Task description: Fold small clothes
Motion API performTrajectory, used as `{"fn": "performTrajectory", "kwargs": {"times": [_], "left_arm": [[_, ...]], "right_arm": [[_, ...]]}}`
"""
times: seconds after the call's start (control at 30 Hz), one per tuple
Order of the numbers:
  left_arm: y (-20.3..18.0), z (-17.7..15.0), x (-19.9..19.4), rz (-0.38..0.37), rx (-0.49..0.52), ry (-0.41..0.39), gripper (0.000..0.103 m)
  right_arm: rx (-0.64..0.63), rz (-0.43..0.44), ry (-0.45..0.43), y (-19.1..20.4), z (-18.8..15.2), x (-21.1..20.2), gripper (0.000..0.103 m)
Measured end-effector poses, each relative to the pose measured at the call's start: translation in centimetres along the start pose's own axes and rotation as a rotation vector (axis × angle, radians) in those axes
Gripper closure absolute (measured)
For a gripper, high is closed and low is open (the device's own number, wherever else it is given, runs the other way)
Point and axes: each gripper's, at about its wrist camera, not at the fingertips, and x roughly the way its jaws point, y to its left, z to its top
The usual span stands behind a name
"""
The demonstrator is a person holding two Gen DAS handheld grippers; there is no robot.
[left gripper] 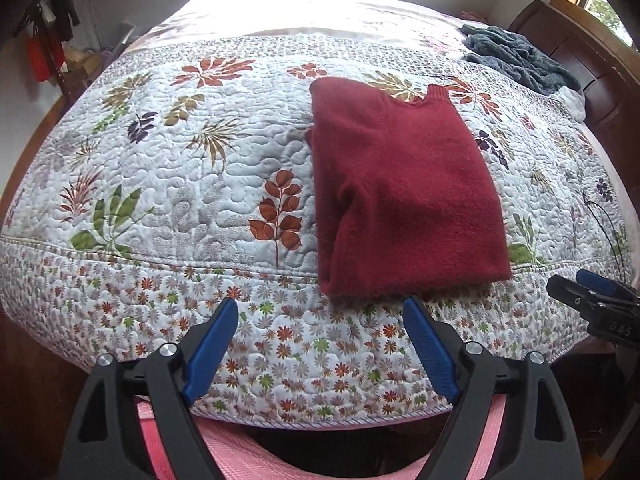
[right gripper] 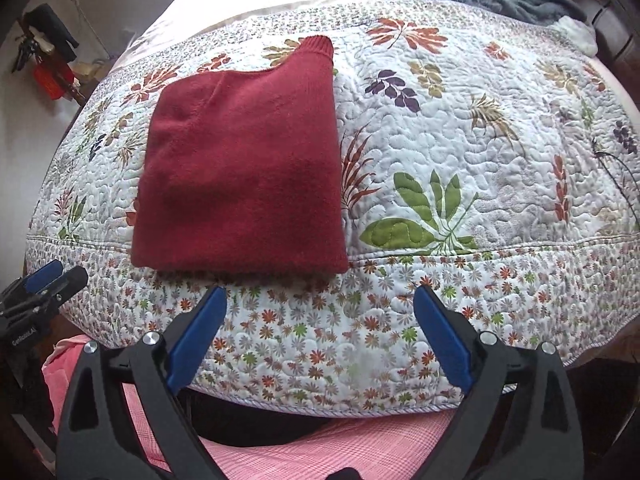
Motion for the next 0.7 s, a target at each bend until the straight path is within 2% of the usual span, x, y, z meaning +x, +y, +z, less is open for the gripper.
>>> {"fn": "performTrajectory", "kwargs": {"times": [0.33,0.7], "left_arm": [[-1.6,0.0,-2.9,0.031,0.028,-0.043,0.018],[-2.2,-0.2,-4.2,0.041,0.025,-0.052,0.018]], "right_arm": [[-0.02,-0.042,-0.062,1.4,-0.2,-3.8,0.007],[-0.022,-0.057,-0.067,2.0,-0.6,-5.5,0.005]]}}
